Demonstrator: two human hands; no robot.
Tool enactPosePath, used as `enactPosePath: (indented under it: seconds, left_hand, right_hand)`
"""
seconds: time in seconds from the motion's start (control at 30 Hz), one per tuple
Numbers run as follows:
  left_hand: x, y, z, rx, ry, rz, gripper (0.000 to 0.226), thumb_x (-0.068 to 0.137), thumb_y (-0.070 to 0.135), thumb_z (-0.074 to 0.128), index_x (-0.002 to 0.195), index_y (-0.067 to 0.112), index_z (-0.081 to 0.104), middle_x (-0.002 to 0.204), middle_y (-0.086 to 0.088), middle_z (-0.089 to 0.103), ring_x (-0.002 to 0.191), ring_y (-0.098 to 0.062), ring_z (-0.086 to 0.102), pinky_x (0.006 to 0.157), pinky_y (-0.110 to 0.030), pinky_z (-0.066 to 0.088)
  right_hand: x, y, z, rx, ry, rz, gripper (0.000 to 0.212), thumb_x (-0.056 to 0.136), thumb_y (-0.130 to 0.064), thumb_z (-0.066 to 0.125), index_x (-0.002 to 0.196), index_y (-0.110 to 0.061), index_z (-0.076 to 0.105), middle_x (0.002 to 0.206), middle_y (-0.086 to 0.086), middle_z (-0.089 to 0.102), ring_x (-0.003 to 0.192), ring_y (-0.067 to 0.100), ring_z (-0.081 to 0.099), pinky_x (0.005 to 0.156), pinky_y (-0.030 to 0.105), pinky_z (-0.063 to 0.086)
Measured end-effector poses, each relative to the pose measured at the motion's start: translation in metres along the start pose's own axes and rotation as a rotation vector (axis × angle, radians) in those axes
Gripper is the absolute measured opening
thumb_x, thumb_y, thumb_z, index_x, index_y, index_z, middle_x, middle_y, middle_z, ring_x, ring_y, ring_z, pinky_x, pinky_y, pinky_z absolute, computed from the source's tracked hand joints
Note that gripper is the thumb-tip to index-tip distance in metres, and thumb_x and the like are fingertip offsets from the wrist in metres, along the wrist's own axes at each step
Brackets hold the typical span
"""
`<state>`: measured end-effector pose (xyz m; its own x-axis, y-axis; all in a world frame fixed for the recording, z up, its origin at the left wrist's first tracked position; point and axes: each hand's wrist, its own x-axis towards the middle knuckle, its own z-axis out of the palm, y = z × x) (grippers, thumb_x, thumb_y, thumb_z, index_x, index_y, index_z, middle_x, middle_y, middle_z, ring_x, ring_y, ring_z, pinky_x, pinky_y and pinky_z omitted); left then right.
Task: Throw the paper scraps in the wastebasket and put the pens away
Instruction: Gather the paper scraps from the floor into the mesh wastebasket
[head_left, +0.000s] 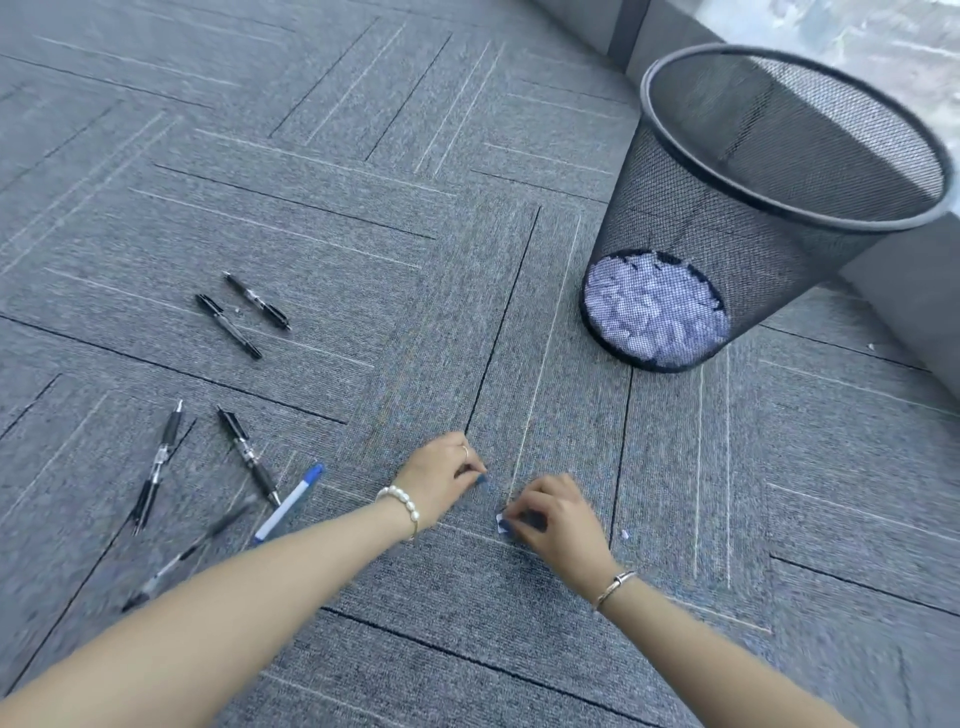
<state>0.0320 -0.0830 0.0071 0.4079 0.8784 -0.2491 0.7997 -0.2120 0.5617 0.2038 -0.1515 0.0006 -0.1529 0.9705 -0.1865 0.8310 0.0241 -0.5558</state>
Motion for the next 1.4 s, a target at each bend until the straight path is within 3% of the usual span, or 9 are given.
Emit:
enactPosePath:
  seconds: [0.13,0.3,0.43,0.7,0.87,1.03,1.2,1.27,1.4]
  left_hand:
    - [0.001,-0.002,0.000,0.007,-0.009,-0.016,0.017,0.090,0.025,0.049,0.097,0.016,0.061,0.098,0.003,0.055,0.084,-0.007,0.052,0.078,-0.019,0.045]
    - [-0.003,0.001,0.001,-0.156,0.050,-0.149,0.014,0.090,0.020,0.049,0.097,0.015,0.060,0.080,0.006,0.055,0.057,-0.006,0.047,0.050,-0.015,0.041]
    - [-0.005,0.016,0.007,-0.350,-0.025,-0.185,0.011,0.089,0.016,0.050,0.097,0.016,0.058,0.077,0.001,0.060,0.071,-0.018,0.061,0.067,-0.033,0.056]
    - [-0.009,0.047,0.019,-0.668,-0.137,-0.182,0.018,0.086,0.007,0.054,0.082,0.023,0.059,0.076,0.000,0.063,0.065,-0.008,0.060,0.068,-0.021,0.054]
    - [-0.014,0.046,0.019,-0.677,-0.155,-0.187,0.014,0.086,0.007,0.055,0.084,0.020,0.060,0.077,0.000,0.063,0.065,-0.008,0.059,0.066,-0.019,0.053]
    - [-0.016,0.044,0.018,-0.660,-0.161,-0.194,0.013,0.086,0.007,0.054,0.087,0.018,0.060,0.079,-0.001,0.062,0.067,-0.009,0.059,0.069,-0.022,0.054]
    - [-0.017,0.047,0.012,-0.643,-0.161,-0.196,0.012,0.086,0.009,0.054,0.085,0.019,0.059,0.077,-0.002,0.062,0.065,-0.008,0.058,0.065,-0.018,0.053]
    - [-0.015,0.051,0.004,-0.652,-0.150,-0.173,0.011,0.086,0.009,0.054,0.086,0.019,0.059,0.077,-0.002,0.062,0.065,-0.009,0.057,0.067,-0.021,0.053]
    - [-0.003,0.069,-0.032,-0.678,-0.088,-0.104,0.016,0.086,0.005,0.053,0.086,0.020,0.058,0.077,-0.002,0.060,0.066,-0.009,0.057,0.064,-0.017,0.052]
  right_hand:
    - [-0.002,-0.004,-0.001,0.038,-0.031,0.016,0.010,0.086,-0.028,0.059,0.089,-0.020,0.062,0.095,-0.007,0.054,0.092,0.009,0.042,0.082,0.018,0.035]
    - [-0.016,0.018,-0.033,0.226,0.046,0.245,0.005,0.090,-0.022,0.055,0.087,-0.019,0.052,0.083,-0.008,0.055,0.070,0.003,0.050,0.063,0.013,0.042]
    - [-0.044,0.058,-0.062,0.320,0.126,0.370,0.013,0.084,-0.017,0.062,0.096,-0.016,0.057,0.076,-0.005,0.060,0.065,0.006,0.057,0.057,0.013,0.047]
    - [-0.056,0.076,-0.054,0.166,0.056,0.365,0.018,0.082,-0.017,0.063,0.100,-0.016,0.061,0.081,-0.010,0.057,0.072,0.003,0.056,0.064,0.013,0.048]
    - [-0.057,0.072,-0.047,0.055,0.123,0.302,0.017,0.082,-0.025,0.063,0.096,-0.015,0.063,0.092,-0.010,0.052,0.081,0.009,0.057,0.082,0.022,0.051]
    - [-0.062,0.070,-0.041,-0.044,0.154,0.247,0.016,0.088,-0.023,0.057,0.097,-0.011,0.063,0.096,-0.004,0.054,0.081,0.011,0.054,0.082,0.025,0.051]
    - [-0.052,0.065,-0.041,-0.125,-0.012,0.347,0.020,0.095,-0.026,0.044,0.102,-0.013,0.056,0.103,-0.002,0.051,0.085,0.010,0.054,0.081,0.024,0.050]
    - [-0.050,0.062,-0.047,-0.068,-0.054,0.389,0.016,0.095,-0.025,0.042,0.098,-0.013,0.054,0.101,0.000,0.051,0.077,0.009,0.053,0.076,0.022,0.050]
    - [-0.051,0.040,-0.077,0.304,-0.044,0.406,0.014,0.093,-0.024,0.046,0.083,-0.015,0.050,0.071,-0.003,0.049,0.049,0.005,0.037,0.044,0.013,0.037]
